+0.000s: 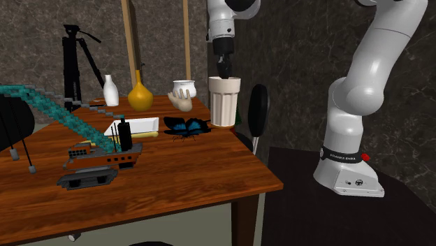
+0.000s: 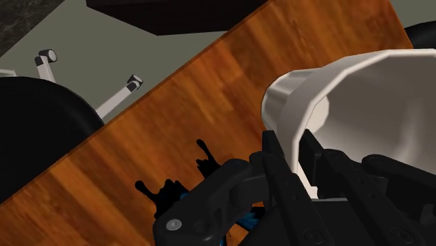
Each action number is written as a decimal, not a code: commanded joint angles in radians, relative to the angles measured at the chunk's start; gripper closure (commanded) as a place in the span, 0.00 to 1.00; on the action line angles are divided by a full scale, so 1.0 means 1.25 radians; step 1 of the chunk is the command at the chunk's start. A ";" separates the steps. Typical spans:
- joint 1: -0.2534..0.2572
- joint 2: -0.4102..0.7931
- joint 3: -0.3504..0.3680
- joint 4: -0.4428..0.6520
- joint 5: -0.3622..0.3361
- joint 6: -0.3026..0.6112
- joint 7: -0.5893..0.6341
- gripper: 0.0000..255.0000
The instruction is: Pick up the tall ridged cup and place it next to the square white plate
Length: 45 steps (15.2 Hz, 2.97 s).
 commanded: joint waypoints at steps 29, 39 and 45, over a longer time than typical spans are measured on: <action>-0.037 0.193 -0.055 0.348 -0.025 -0.158 -0.077 1.00; -0.089 0.459 -0.099 0.579 -0.021 -0.128 -0.174 1.00; -0.130 0.661 -0.112 0.815 -0.007 -0.164 -0.220 1.00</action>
